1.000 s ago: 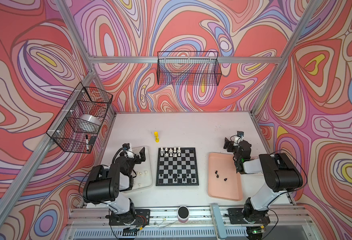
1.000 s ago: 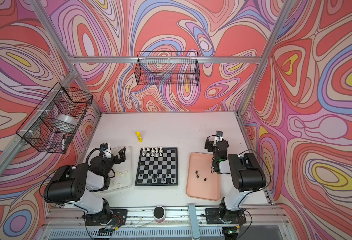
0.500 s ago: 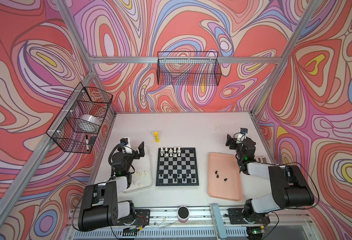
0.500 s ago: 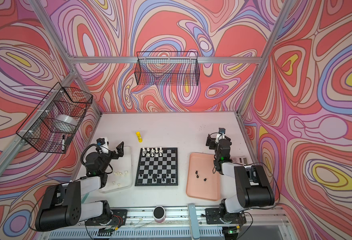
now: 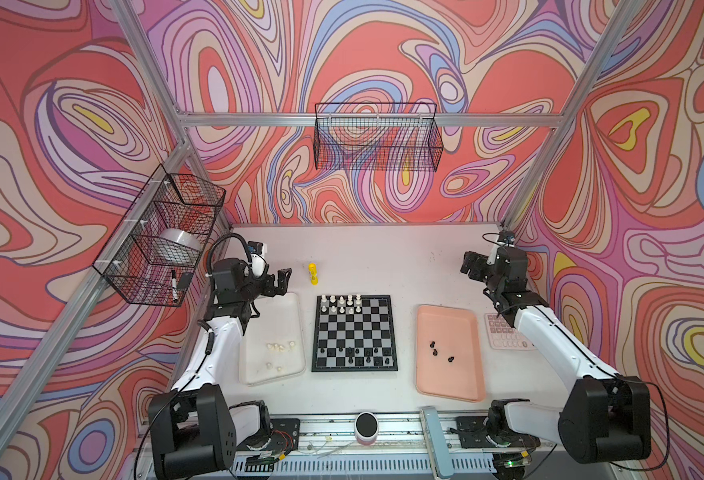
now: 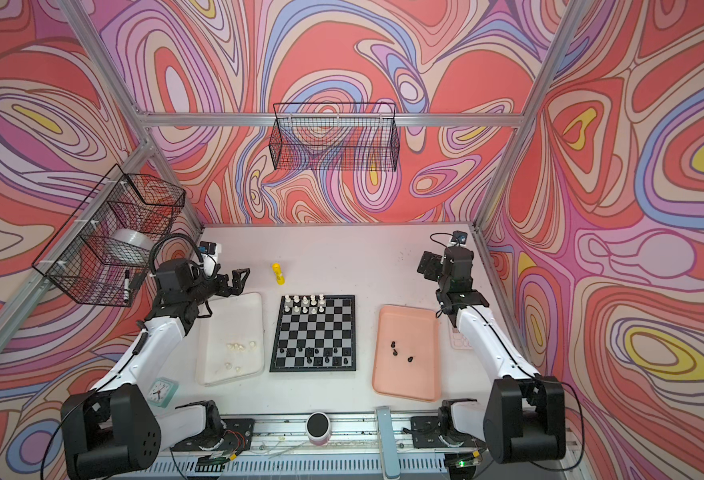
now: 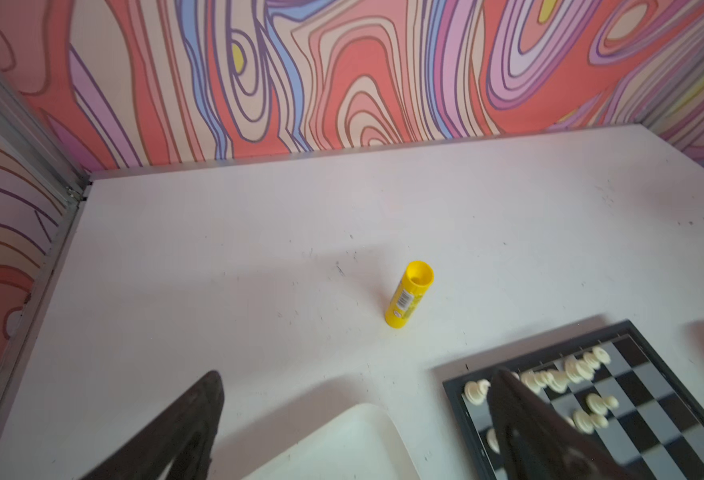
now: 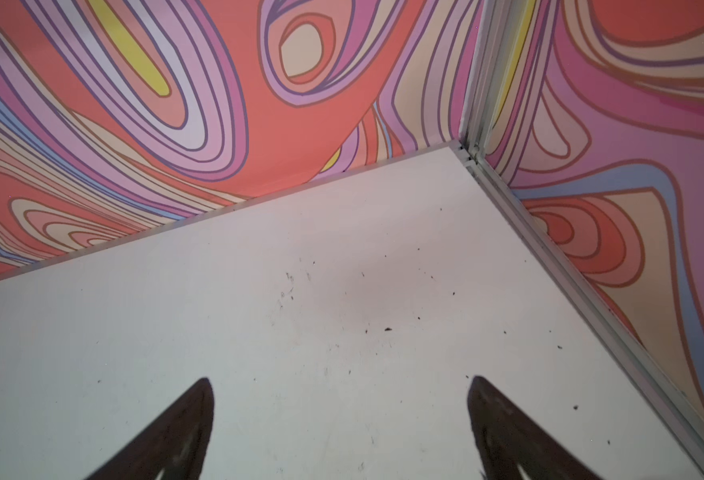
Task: Set up the chess pieces on the board
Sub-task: 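Raise the left gripper over the white tray while the right moves over the pink tray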
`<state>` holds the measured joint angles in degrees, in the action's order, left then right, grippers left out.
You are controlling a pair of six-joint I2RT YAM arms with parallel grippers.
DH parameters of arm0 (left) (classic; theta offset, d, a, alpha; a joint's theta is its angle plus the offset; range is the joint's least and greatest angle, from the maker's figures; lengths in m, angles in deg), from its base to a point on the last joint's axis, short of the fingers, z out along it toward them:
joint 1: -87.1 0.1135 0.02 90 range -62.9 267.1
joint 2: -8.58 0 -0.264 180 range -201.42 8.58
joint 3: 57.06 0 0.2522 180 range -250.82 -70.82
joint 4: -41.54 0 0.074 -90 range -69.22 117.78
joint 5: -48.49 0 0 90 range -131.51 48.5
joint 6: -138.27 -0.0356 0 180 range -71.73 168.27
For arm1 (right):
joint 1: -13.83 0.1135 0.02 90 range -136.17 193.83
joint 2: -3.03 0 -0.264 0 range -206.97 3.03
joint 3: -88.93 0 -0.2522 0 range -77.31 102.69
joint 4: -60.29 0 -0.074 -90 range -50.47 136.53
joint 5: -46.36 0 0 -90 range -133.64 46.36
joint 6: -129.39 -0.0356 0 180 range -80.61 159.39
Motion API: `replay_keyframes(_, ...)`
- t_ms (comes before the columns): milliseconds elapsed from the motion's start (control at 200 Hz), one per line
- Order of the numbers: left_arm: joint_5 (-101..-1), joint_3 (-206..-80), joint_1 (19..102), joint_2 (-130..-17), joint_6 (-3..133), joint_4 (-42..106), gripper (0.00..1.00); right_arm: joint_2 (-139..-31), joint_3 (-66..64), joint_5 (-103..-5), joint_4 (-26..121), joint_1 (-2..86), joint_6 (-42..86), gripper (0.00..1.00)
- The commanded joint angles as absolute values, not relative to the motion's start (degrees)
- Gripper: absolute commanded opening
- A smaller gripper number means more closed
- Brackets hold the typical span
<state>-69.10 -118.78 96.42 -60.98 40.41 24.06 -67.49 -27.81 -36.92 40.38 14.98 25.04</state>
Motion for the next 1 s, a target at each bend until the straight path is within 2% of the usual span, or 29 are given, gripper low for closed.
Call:
replay_keyframes(0,-73.24,-126.03,96.15,-61.42,30.6,-1.98,1.0,-63.17,-27.62,-40.51,27.23,15.04,20.79,0.98)
replay_keyframes(80,-76.87,-130.78,96.15,-62.27,24.63,-12.33,1.0,-63.09,-25.23,-42.19,21.12,15.37,20.1,0.96)
replay_keyframes(160,-80.09,-135.24,96.11,-63.46,16.49,-22.79,1.0,-64.22,-22.33,-44.46,14.31,16.2,20.42,0.89)
replay_keyframes(260,-79.59,-139.11,96.06,-64.08,12.0,-30.39,1.0,-65.03,-19.82,-44.53,7.98,18.68,20.99,0.88)
replay_keyframes(356,-78.5,-144.93,94.23,-66.97,0.77,-42.89,1.0,-65.74,-17.46,-44.24,3.0,21.65,20.85,0.84)
replay_keyframes(456,-77.59,-145.96,93.93,-68.59,-2.15,-46.96,1.0,-66.0,-16.65,-43.34,0.88,26.07,19.19,0.79)
replay_keyframes(591,-75.18,-141.81,93.45,-67.65,-8.74,-48.35,0.98,-67.07,-15.53,-43.57,-1.38,31.6,17.02,0.78)
replay_keyframes(671,-72.44,-140.3,93.16,-68.33,-12.65,-48.96,0.91,-67.36,-15.1,-44.44,-1.5,33.53,16.54,0.74)
replay_keyframes(856,-68.02,-137.69,92.2,-71.13,-14.11,-44.24,0.79,-66.84,-15.34,-44.63,0.06,34.71,14.2,0.73)
replay_keyframes(996,-63.68,-135.75,88.96,-72.67,-15.23,-41.17,0.64,-66.3,-16.25,-44.54,1.47,35.01,12.93,0.7)
